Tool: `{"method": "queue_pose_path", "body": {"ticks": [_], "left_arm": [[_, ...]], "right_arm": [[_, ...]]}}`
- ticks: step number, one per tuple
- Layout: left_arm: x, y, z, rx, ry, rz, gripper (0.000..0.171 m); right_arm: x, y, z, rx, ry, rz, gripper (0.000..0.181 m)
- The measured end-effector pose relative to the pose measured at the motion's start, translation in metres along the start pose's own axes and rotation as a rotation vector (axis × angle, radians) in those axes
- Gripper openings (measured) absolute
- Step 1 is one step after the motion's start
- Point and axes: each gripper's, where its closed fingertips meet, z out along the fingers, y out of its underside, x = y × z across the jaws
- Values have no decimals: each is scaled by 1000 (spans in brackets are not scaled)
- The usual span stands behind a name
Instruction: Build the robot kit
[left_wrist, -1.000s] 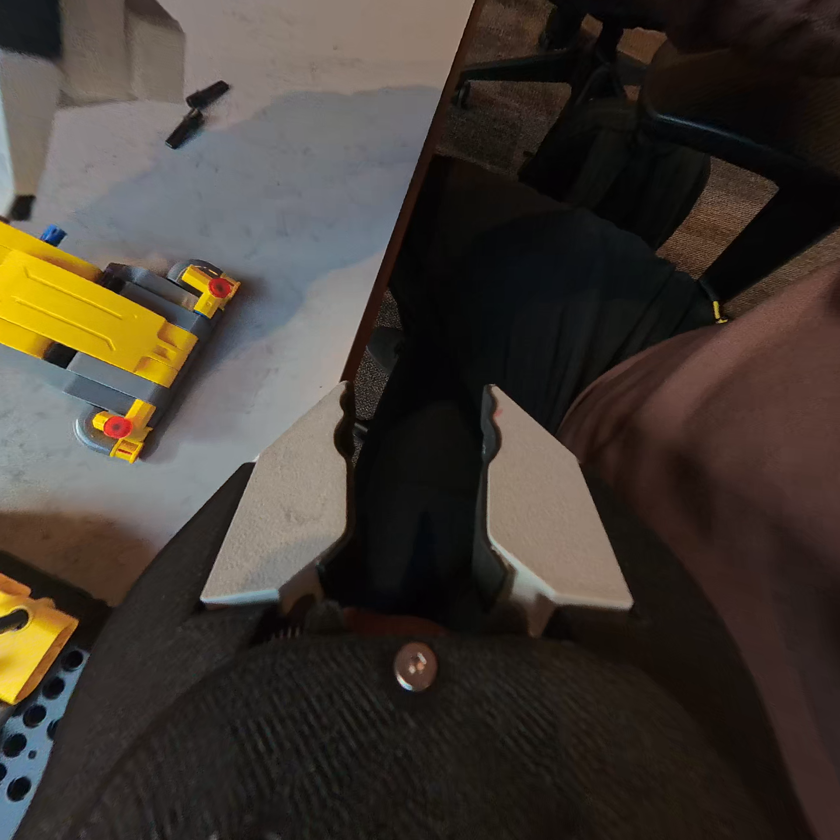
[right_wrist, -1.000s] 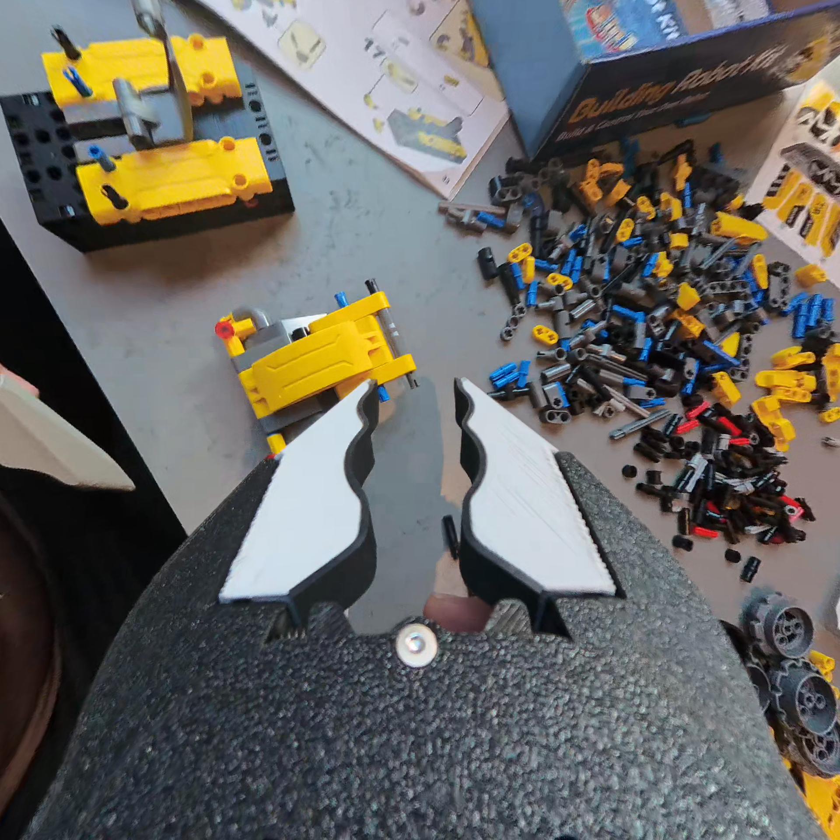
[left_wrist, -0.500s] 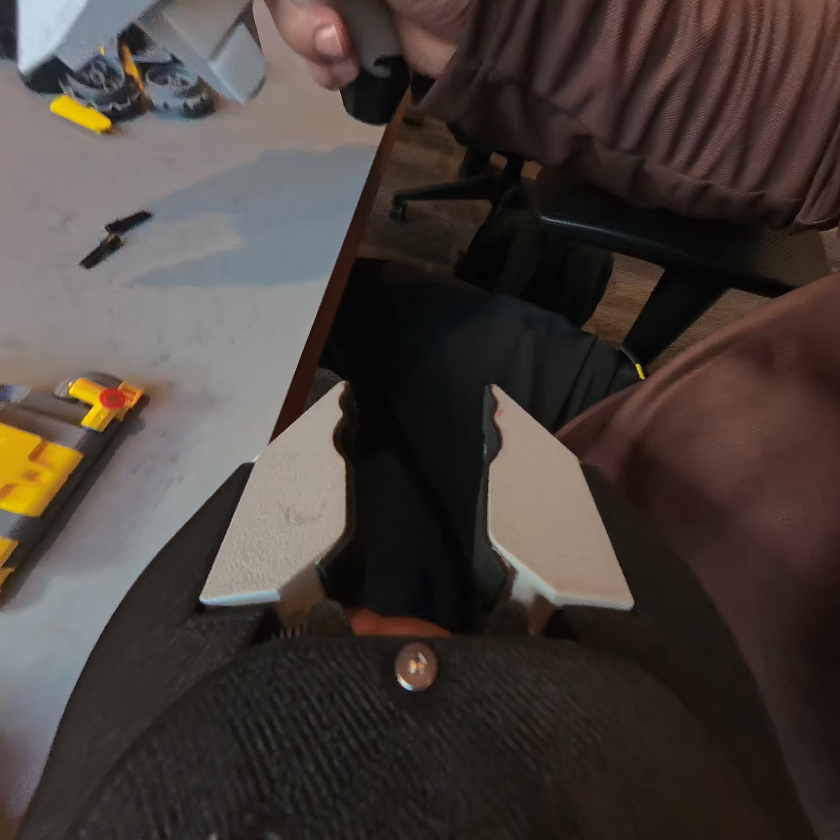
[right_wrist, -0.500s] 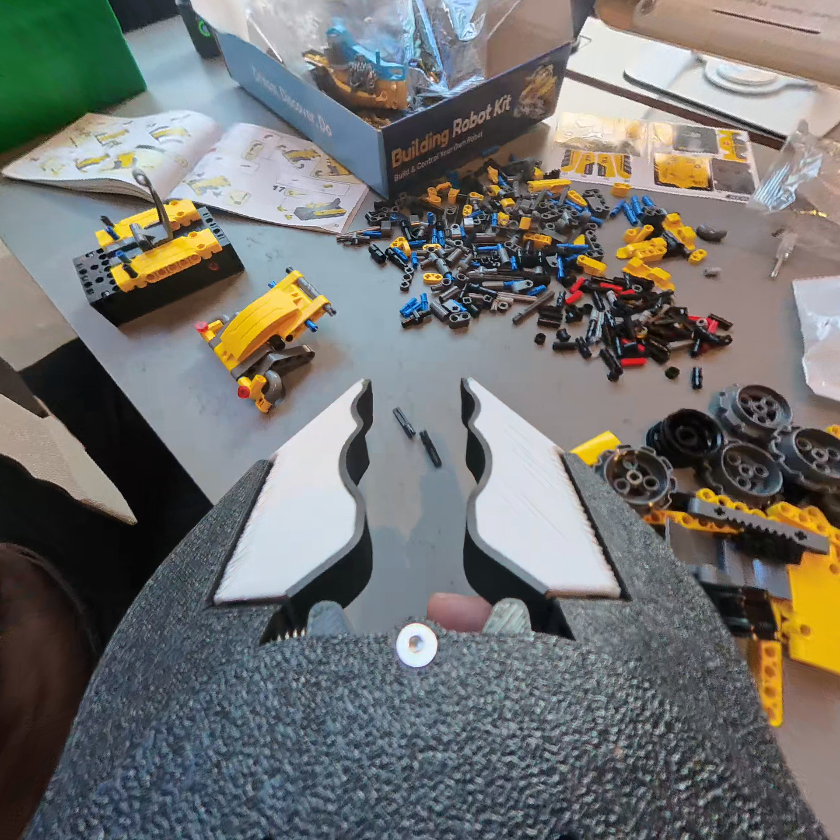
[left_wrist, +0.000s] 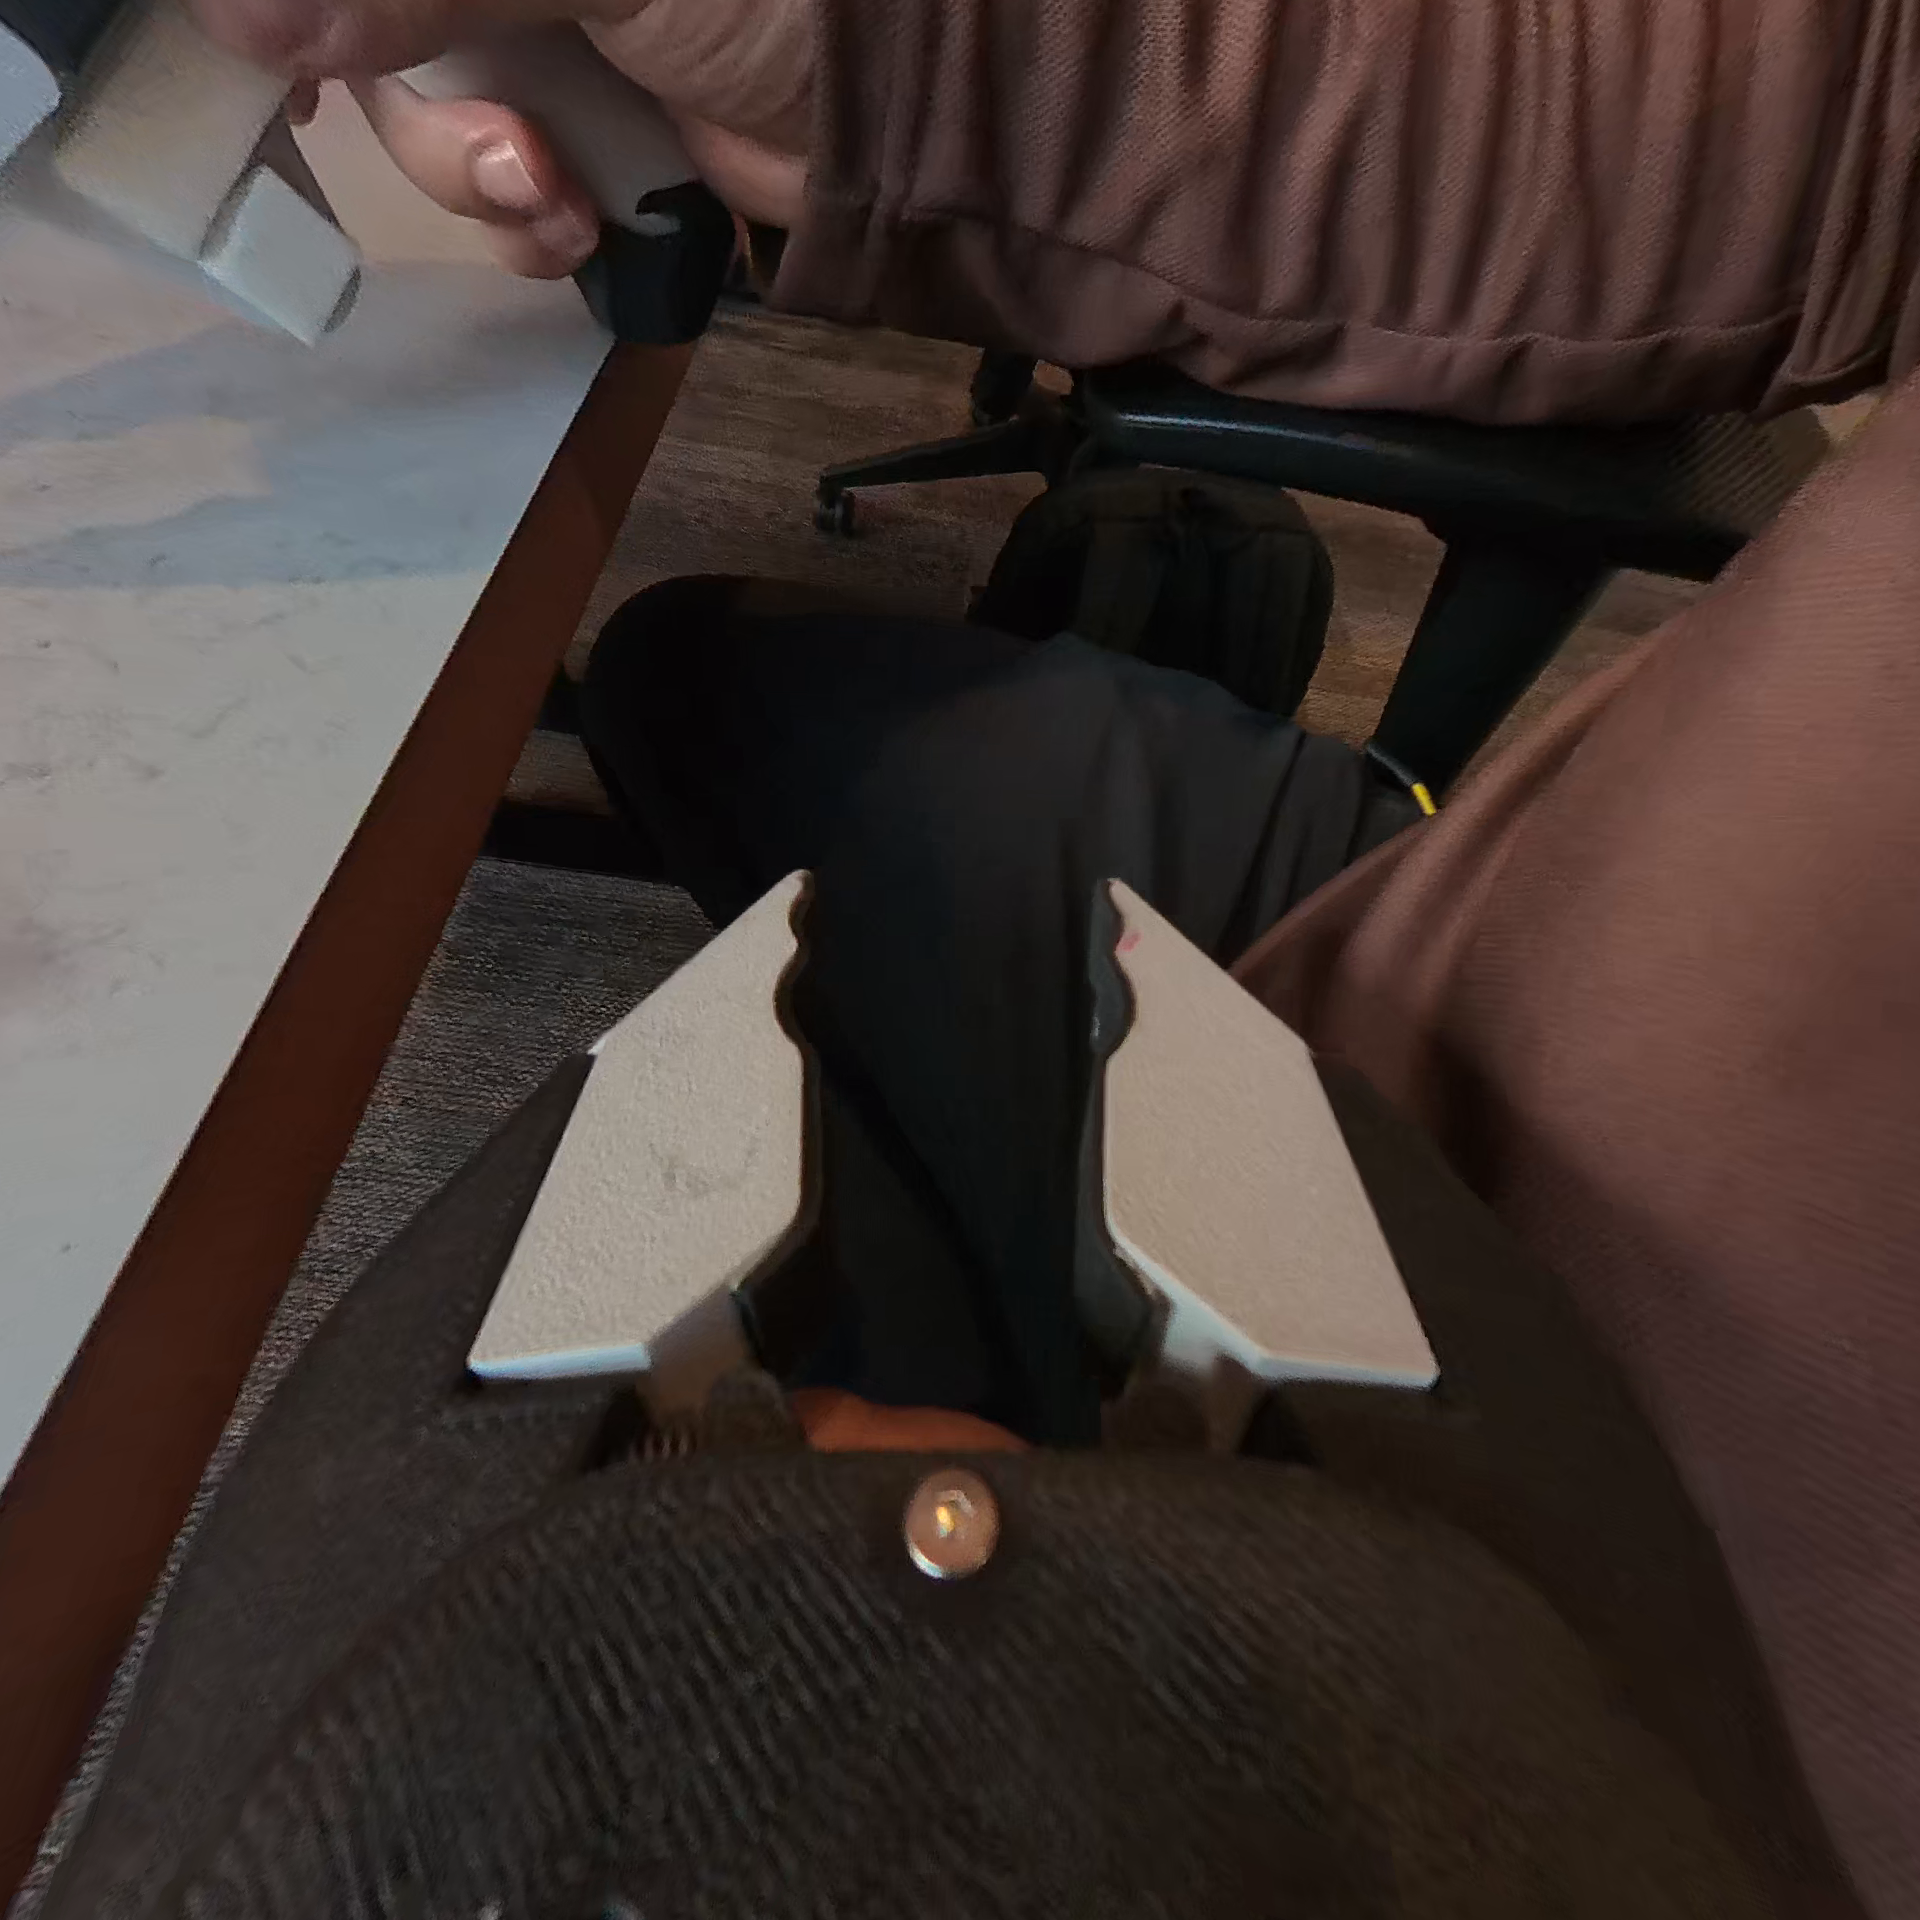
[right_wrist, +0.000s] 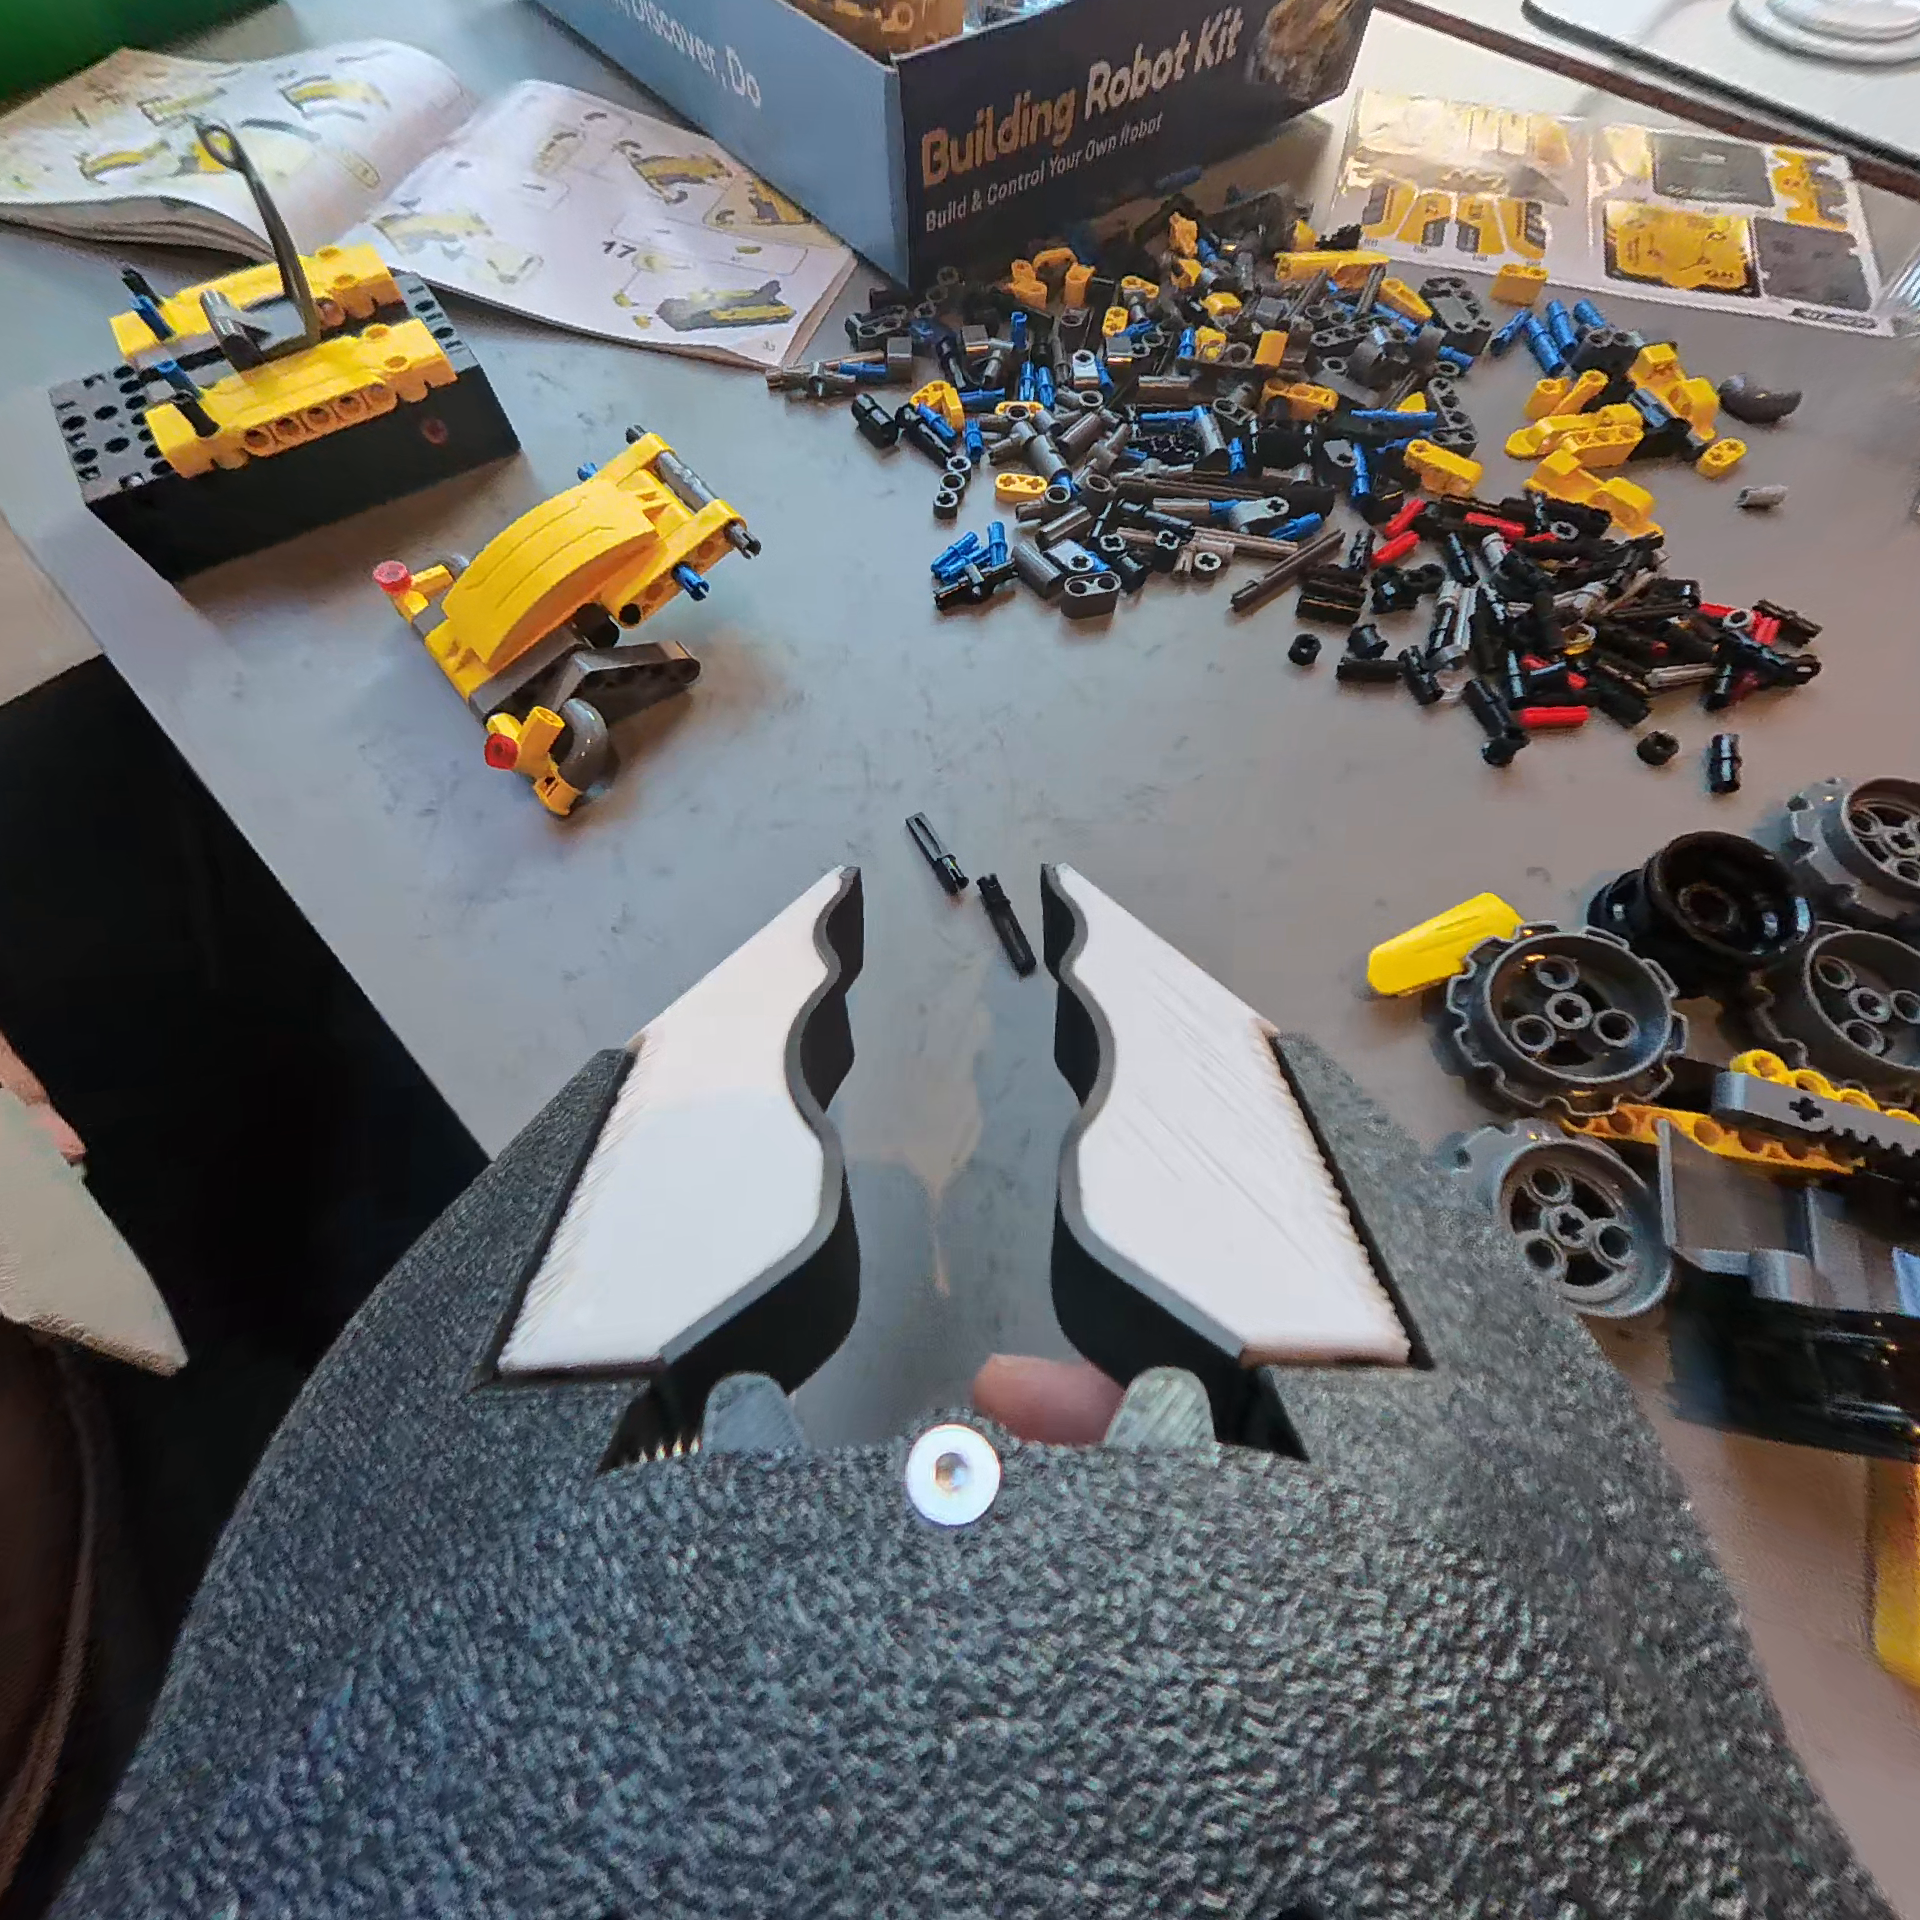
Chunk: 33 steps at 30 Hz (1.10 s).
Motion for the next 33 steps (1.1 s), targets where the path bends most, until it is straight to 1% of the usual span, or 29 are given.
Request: {"method": "queue_pose_path", "body": {"ticks": [4,6,9,16,33], "left_arm": [[-6,7,-2,-18,-8,36,50],[-7,12,-3,-32,6,20,50],[-10,9,-5,-12,10,3,50],[-21,16,-4,-37,-1,-30,49],[-24,19,0,-54,-20,-9,46]], "right_arm": [[-4,0,6,-13,-29,27,30],[-6,2,8,-37,-38,19,30],[-7,4,10,-54,-56,30,30],[-7,3,9,-44,-109,97,30],[-9,2,9,-45,-129,98,29]]}}
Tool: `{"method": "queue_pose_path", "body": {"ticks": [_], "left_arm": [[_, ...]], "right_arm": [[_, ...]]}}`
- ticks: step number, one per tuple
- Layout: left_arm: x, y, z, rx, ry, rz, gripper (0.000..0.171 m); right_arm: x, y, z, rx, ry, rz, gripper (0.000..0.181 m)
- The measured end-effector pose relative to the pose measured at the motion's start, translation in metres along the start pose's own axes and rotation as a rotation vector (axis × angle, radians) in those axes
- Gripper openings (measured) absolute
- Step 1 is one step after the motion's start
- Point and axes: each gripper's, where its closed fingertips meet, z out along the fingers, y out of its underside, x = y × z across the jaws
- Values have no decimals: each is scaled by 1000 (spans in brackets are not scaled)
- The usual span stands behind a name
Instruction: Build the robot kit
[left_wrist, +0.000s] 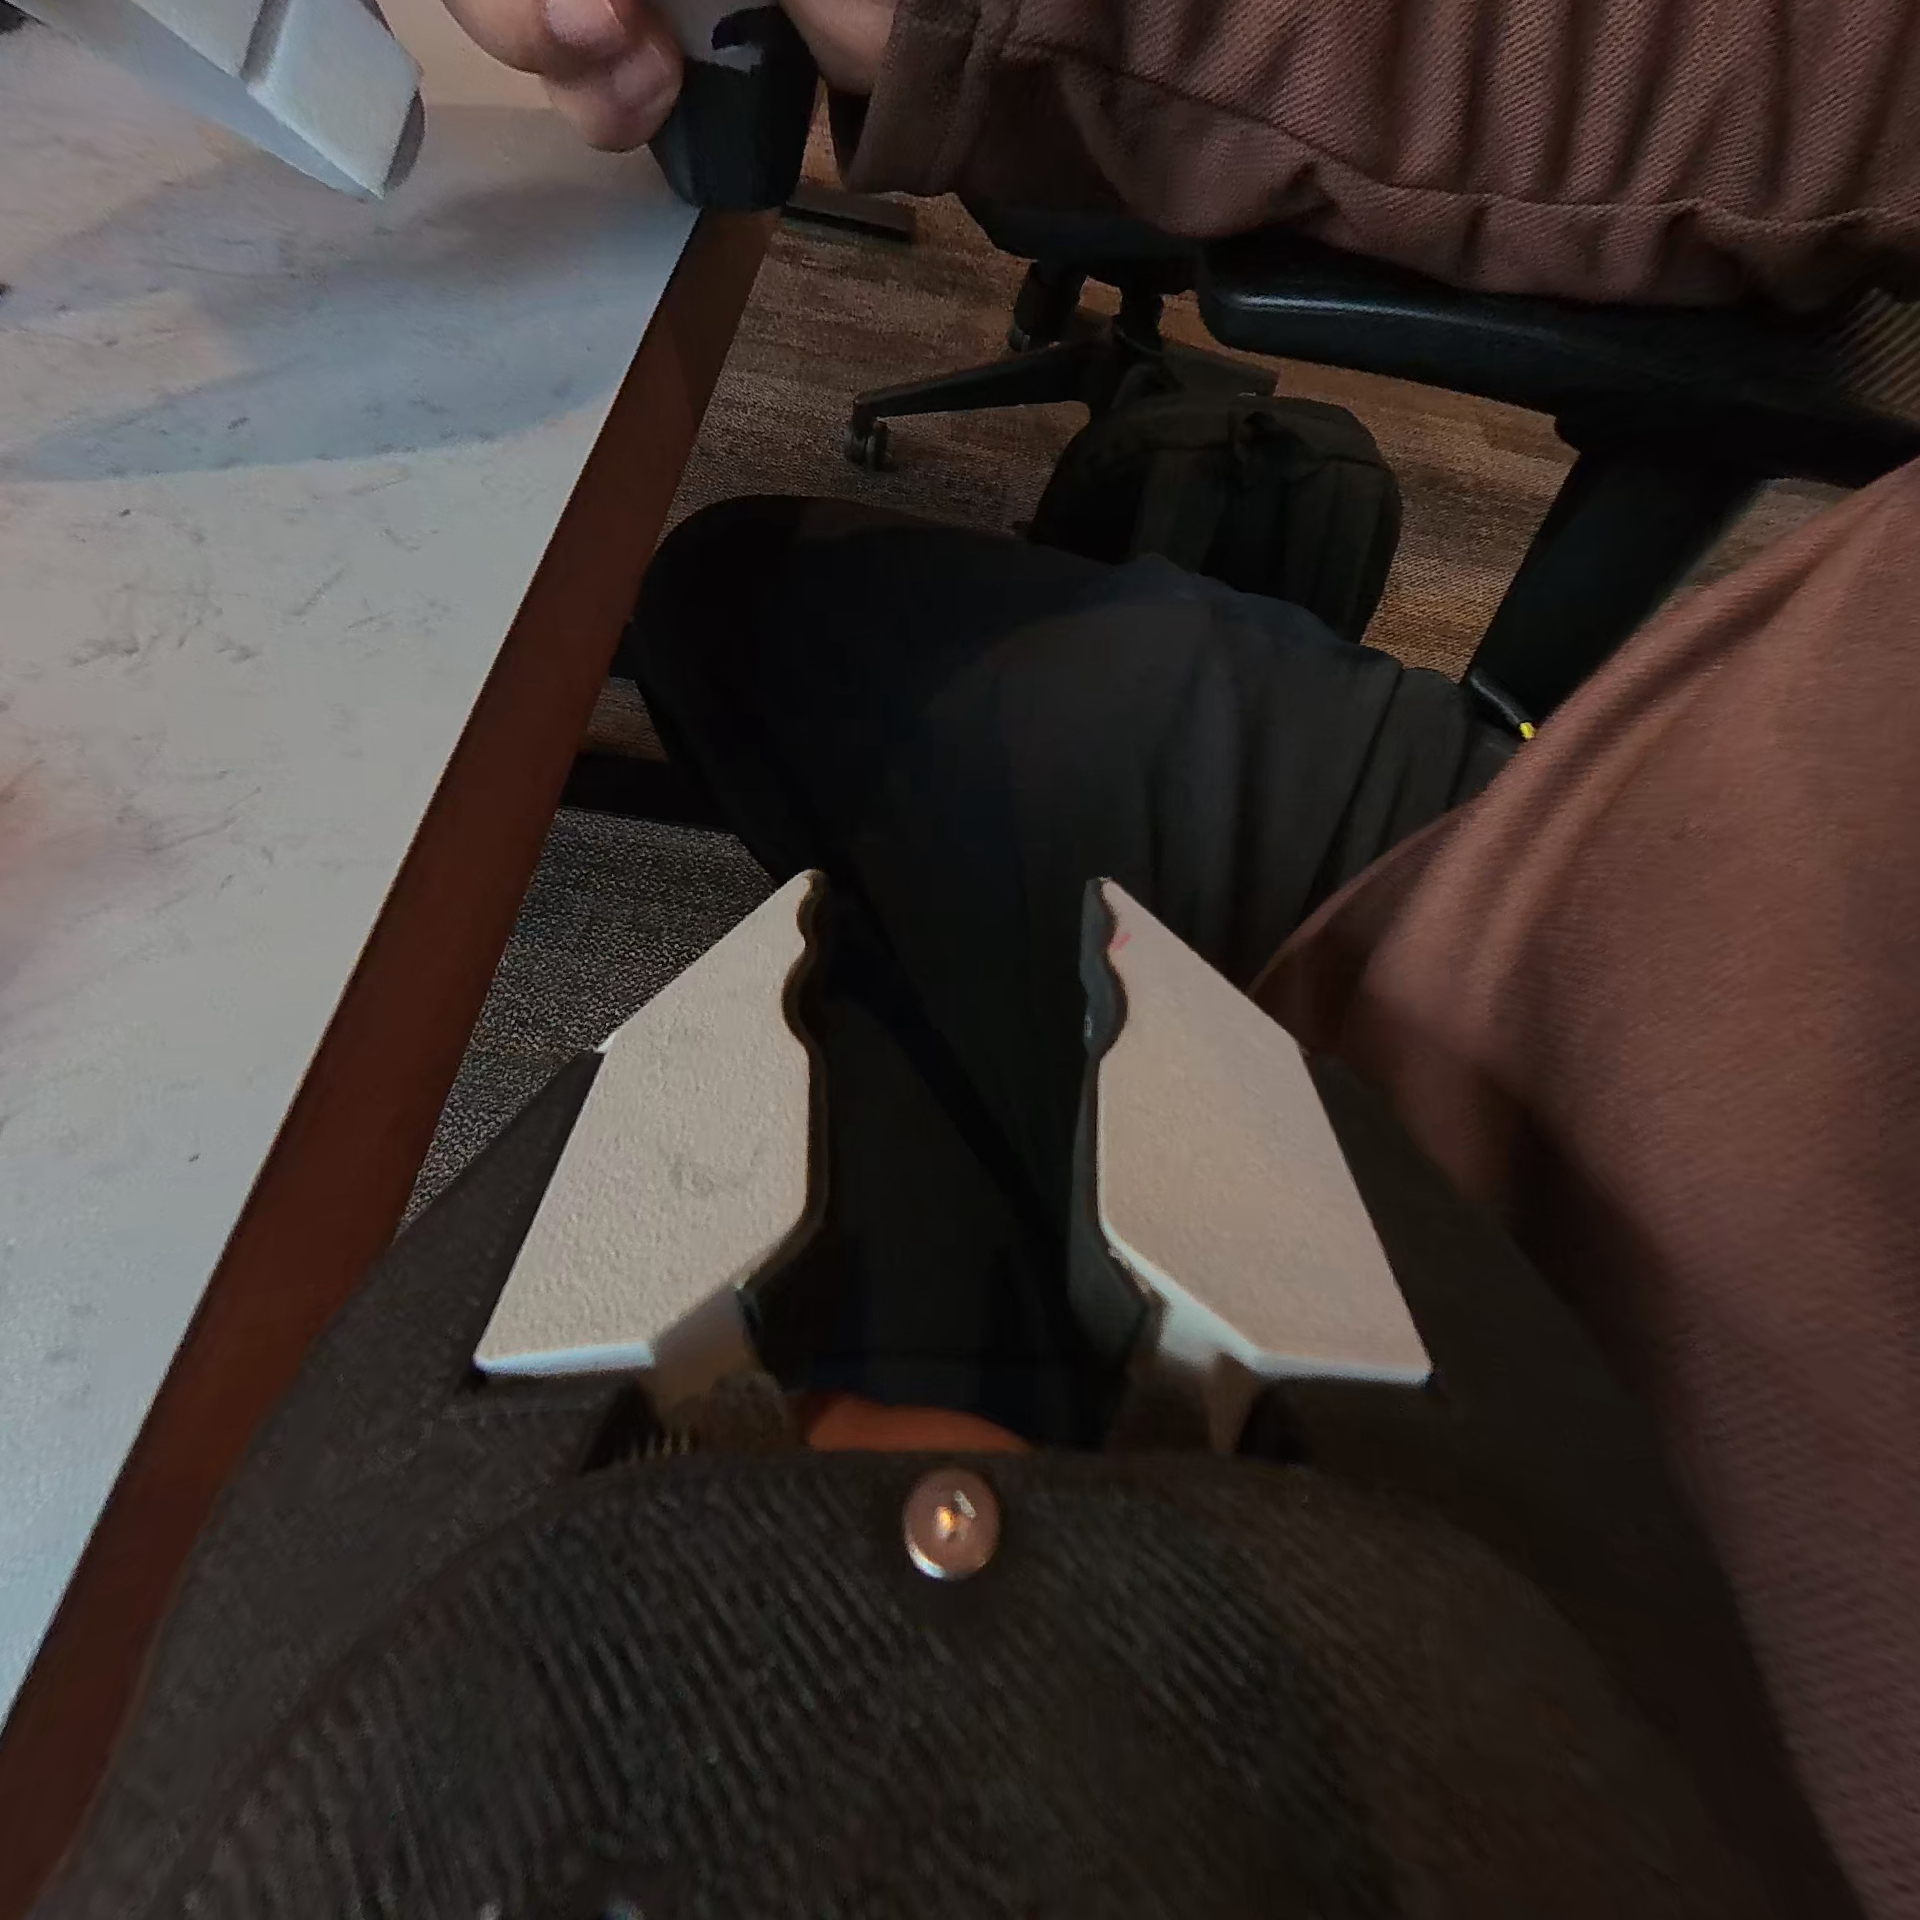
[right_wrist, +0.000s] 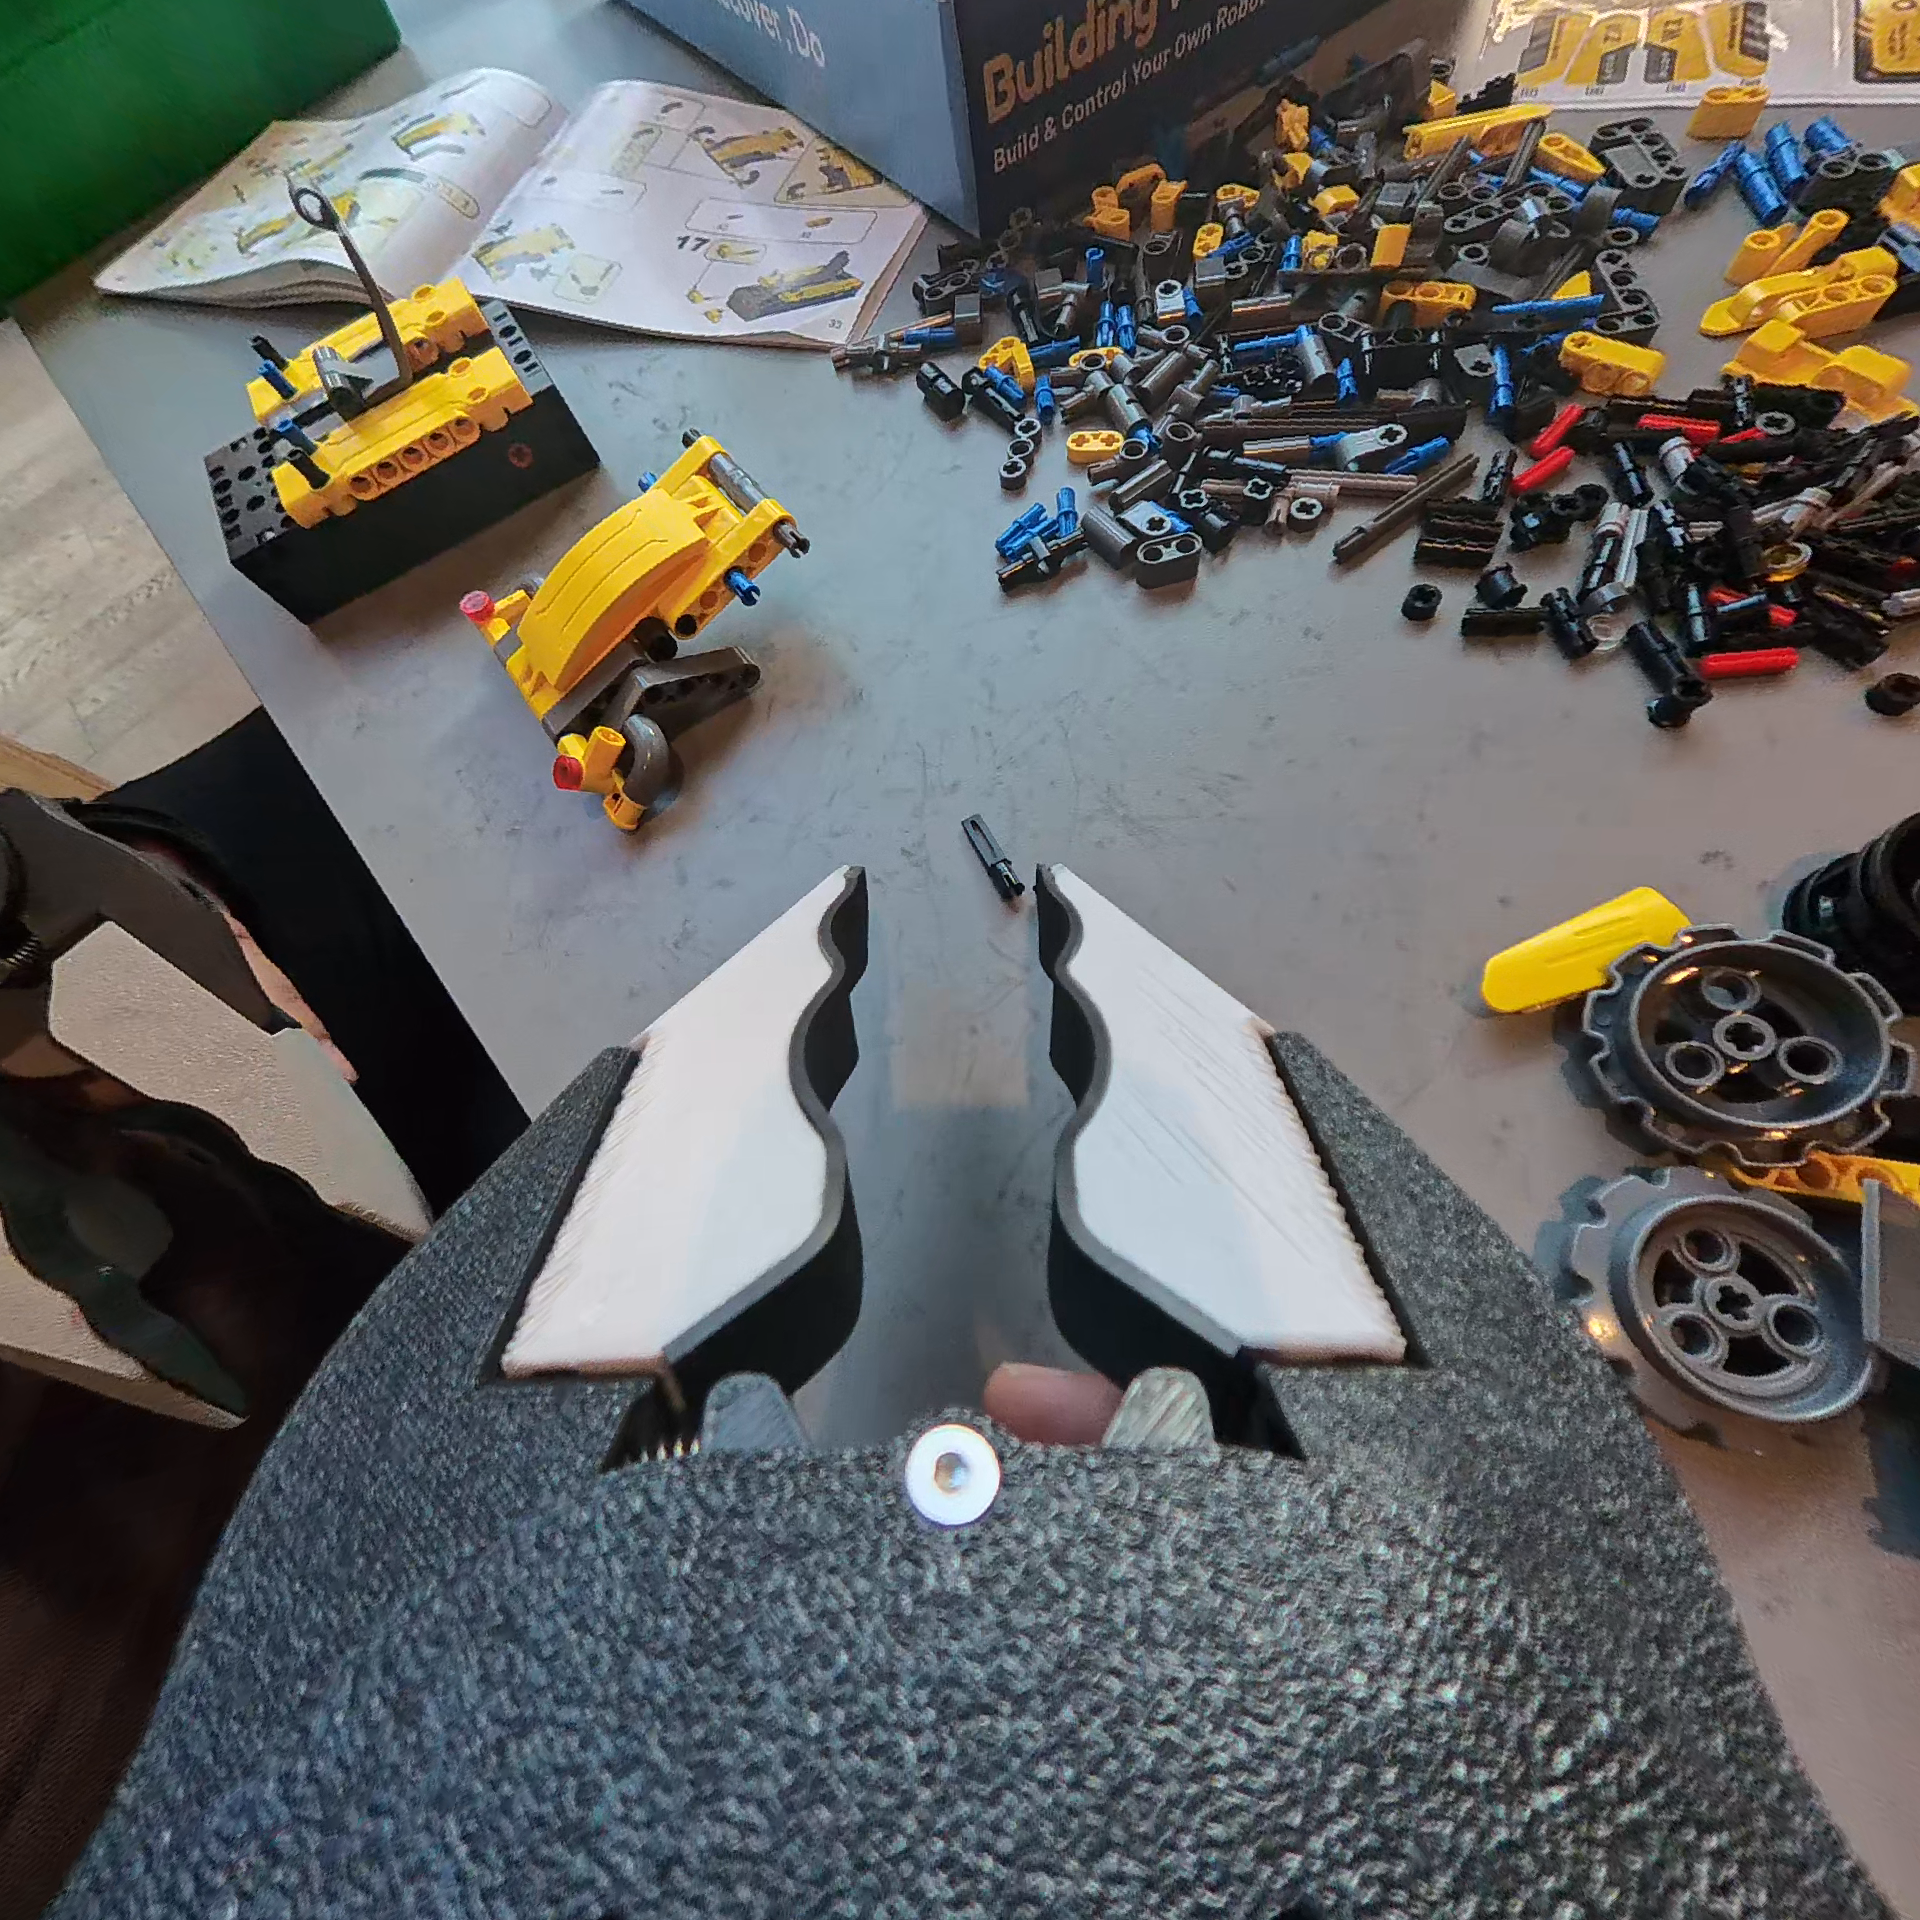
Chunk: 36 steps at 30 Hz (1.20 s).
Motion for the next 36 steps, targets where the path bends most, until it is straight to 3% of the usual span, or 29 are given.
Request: {"method": "queue_pose_path", "body": {"ticks": [19,27,36], "left_arm": [[0,1,2,-4,-8,16,44],[-3,2,2,-13,-26,25,44],[-4,3,2,-18,-36,36,43]], "right_arm": [[0,0,0,0,6,-9,27],[12,1,12,-77,140,-148,25],[27,-43,38,-65,164,-198,25]]}}
